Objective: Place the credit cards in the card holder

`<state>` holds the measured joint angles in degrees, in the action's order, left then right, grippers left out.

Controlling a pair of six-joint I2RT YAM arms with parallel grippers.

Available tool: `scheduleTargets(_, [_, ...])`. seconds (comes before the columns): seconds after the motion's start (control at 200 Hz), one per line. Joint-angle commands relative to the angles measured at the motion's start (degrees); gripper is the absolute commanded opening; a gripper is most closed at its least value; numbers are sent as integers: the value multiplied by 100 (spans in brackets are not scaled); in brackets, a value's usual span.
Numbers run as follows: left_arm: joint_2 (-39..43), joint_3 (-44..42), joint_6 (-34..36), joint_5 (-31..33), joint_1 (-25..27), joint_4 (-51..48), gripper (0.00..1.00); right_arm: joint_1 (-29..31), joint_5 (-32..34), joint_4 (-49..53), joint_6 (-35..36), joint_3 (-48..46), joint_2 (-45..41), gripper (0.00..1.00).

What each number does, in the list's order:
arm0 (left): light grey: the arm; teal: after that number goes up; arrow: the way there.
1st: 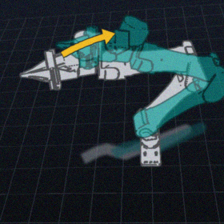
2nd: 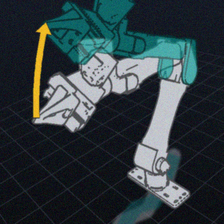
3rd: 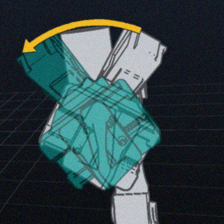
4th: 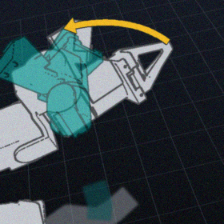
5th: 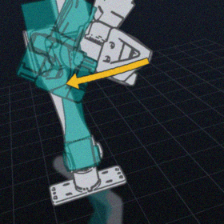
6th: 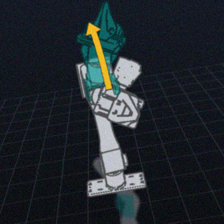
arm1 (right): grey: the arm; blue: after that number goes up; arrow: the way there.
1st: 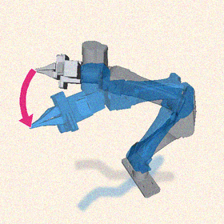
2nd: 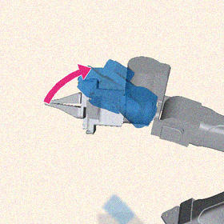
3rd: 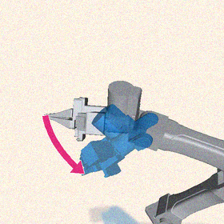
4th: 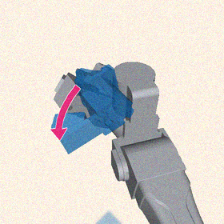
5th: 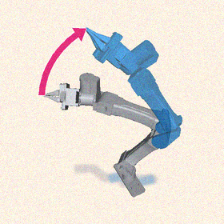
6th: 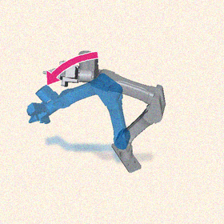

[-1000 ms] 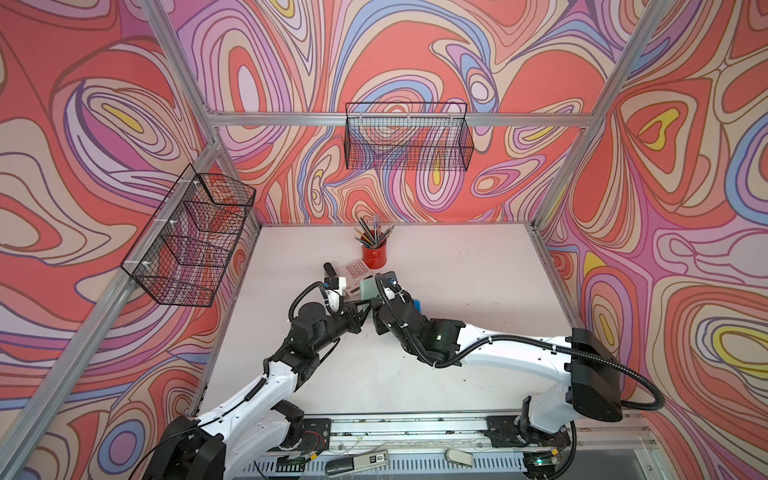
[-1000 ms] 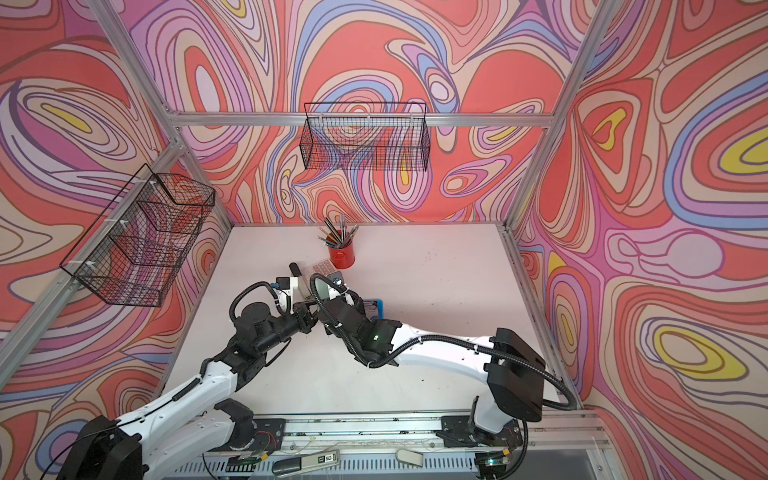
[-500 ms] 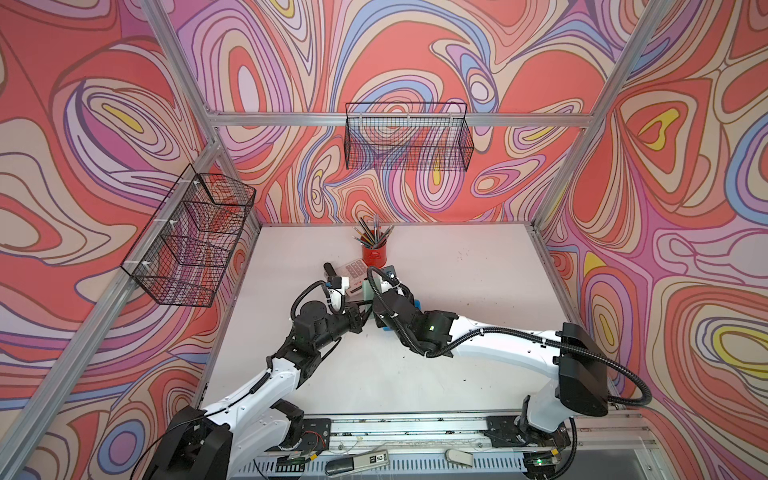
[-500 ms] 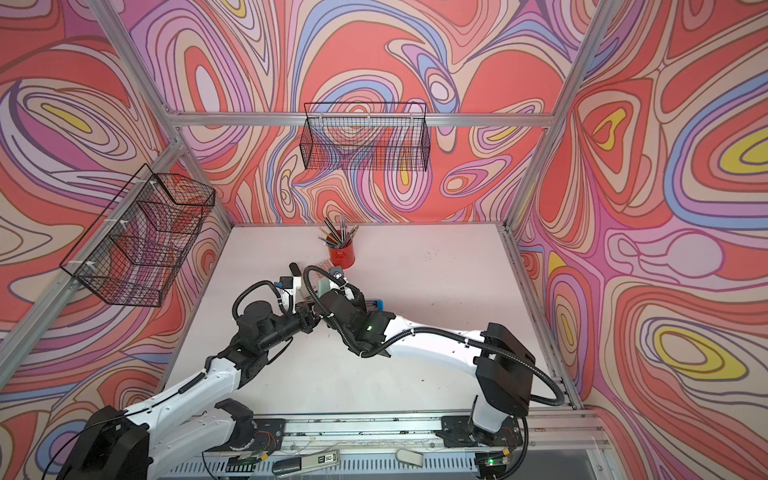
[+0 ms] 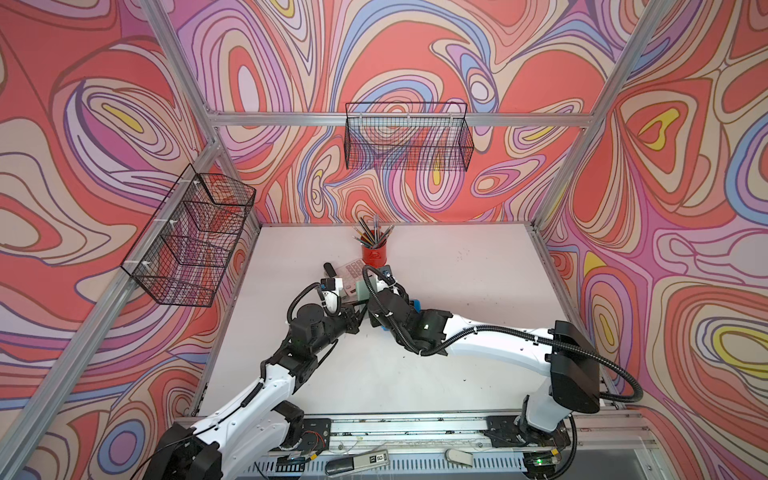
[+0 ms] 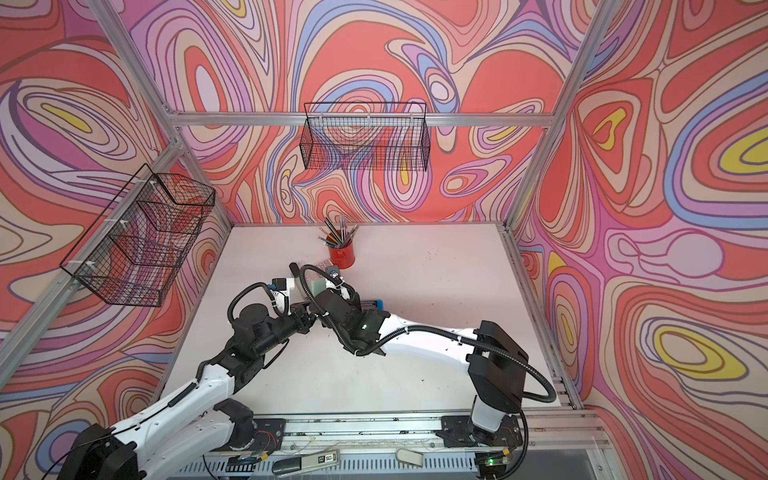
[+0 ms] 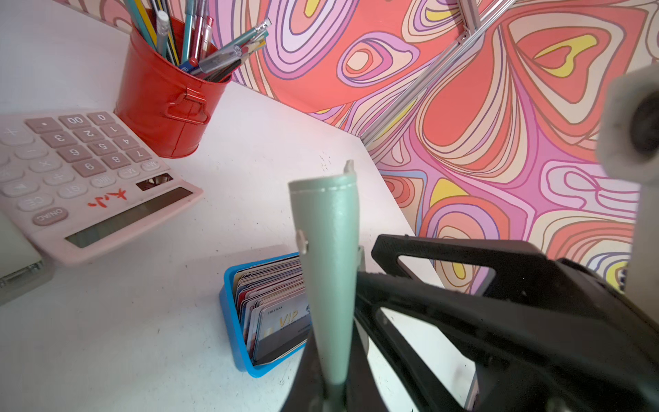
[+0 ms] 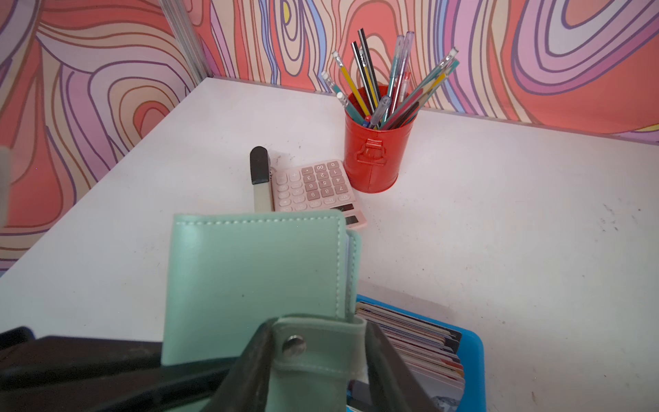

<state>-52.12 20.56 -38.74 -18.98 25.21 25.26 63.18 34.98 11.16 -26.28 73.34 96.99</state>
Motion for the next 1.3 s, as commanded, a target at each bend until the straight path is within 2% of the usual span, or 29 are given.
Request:
scheduleTargets(0.0, [299,17,138,233,22,294,0,-69,103,406,-52,-43,163,43])
scheduleTargets(0.205, [146,27,53,-50,17,534,0,-69,33,344,-44,-77,161,36])
scheduleTargets(0.411, [70,36,7,-123,20,590,0,-77,37,293,-47,-118,179,19])
scheduleTargets(0.701, [62,62,-2,-27,13,488,0,-95,59,303,-111,-127,196,3])
scheduleTargets(0.851, [86,27,5,9,18,525,0,-102,109,327,-142,-131,165,0])
scheduleTargets(1.292, [83,47,-34,74,11,433,0,-199,222,288,-308,-284,81,0])
